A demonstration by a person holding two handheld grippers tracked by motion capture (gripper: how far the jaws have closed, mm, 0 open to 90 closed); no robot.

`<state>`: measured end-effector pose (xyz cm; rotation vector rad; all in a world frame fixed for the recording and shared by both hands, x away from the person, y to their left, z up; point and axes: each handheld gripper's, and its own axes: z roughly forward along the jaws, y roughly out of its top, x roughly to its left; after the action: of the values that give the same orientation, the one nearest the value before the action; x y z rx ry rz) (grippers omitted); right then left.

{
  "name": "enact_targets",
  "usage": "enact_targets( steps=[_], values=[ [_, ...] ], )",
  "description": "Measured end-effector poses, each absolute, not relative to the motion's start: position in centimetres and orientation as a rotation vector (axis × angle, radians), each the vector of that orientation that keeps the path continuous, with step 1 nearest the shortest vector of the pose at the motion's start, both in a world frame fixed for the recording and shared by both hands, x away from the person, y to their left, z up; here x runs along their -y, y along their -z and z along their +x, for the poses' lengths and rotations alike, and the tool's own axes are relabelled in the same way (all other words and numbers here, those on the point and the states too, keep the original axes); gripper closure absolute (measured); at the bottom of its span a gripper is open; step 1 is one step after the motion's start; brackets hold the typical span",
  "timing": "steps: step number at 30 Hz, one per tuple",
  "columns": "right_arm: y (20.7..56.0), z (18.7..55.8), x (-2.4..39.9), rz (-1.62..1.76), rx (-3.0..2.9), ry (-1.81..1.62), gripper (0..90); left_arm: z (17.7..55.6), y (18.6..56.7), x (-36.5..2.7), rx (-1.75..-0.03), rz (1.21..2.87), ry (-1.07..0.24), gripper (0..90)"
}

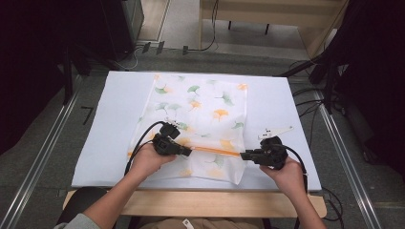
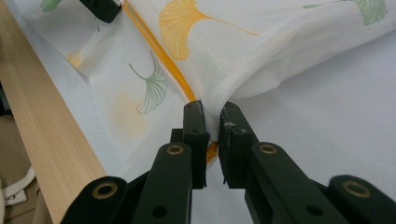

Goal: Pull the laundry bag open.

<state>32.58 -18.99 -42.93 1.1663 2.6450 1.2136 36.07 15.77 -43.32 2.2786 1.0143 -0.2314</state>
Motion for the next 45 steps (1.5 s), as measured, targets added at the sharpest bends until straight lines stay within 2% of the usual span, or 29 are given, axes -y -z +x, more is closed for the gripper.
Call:
enact_targets(
  steps=[17,45],
  values=[
    [43.0,32.9,19.2,1.169,-2.657,-1.209,84.4,35.8,43.3,-19.2,-1.106,2.246,0.223,90.0],
    [43.1,33.2,19.4,1.172,-2.671,-1.202,84.3,35.1,43.1,-22.0,-1.169,2.218,0.216,90.0]
  ],
)
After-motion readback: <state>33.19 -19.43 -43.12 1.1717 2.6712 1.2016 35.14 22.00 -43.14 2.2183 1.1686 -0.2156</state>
